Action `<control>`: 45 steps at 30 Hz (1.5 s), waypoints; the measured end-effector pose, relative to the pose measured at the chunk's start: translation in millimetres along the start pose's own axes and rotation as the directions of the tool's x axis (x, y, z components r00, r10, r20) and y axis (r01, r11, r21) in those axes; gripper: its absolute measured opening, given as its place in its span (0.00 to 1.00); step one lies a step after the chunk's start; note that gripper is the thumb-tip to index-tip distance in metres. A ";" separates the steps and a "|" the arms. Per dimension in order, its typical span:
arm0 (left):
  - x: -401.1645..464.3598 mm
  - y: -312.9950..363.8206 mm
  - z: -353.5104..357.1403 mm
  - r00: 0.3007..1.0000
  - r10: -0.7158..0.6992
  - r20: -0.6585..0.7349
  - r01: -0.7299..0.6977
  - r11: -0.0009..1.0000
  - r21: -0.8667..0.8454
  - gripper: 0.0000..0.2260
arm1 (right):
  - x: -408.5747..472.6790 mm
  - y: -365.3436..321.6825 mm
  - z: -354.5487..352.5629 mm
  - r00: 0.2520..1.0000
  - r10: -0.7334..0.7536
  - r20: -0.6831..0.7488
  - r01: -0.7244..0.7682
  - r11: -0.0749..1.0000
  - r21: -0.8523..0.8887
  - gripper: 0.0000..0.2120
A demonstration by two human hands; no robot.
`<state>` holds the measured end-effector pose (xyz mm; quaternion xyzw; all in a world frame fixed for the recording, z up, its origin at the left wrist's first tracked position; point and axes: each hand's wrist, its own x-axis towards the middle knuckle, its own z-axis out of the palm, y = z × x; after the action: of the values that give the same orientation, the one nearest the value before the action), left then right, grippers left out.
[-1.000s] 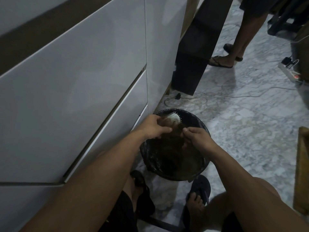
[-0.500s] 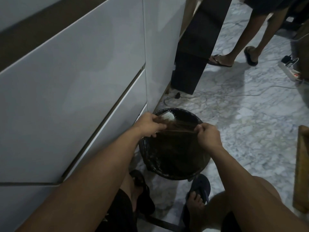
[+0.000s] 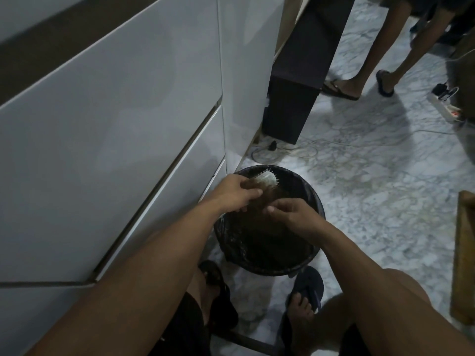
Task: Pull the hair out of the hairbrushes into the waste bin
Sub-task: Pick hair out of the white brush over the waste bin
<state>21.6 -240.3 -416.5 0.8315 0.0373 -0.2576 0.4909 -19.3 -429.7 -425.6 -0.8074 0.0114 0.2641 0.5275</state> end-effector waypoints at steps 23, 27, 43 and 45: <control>13.8 -16.3 3.1 0.990 0.002 -0.144 0.029 0.978 0.207 0.11 | 9.5 9.2 -5.7 0.935 0.041 -0.353 -0.085 0.990 -0.110 0.12; 9.9 -9.0 11.4 0.993 0.074 -0.094 -0.052 0.976 0.213 0.10 | 7.5 1.0 6.1 0.950 0.063 -0.307 -0.011 0.986 0.168 0.20; 14.7 -18.3 -4.8 0.988 0.027 -0.153 -0.004 0.989 0.148 0.08 | 8.0 11.7 -34.0 0.719 0.132 -0.682 -0.230 0.972 -0.054 0.05; 11.8 -15.2 1.2 0.991 0.052 -0.123 -0.033 0.988 0.150 0.12 | 7.7 10.9 -24.3 0.825 0.058 -0.563 -0.125 0.989 -0.081 0.05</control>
<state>26.5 -235.7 -434.6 0.8808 0.0315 -0.1960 0.4298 -5.9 -453.4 -430.8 -0.8766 0.1886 0.0418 0.4407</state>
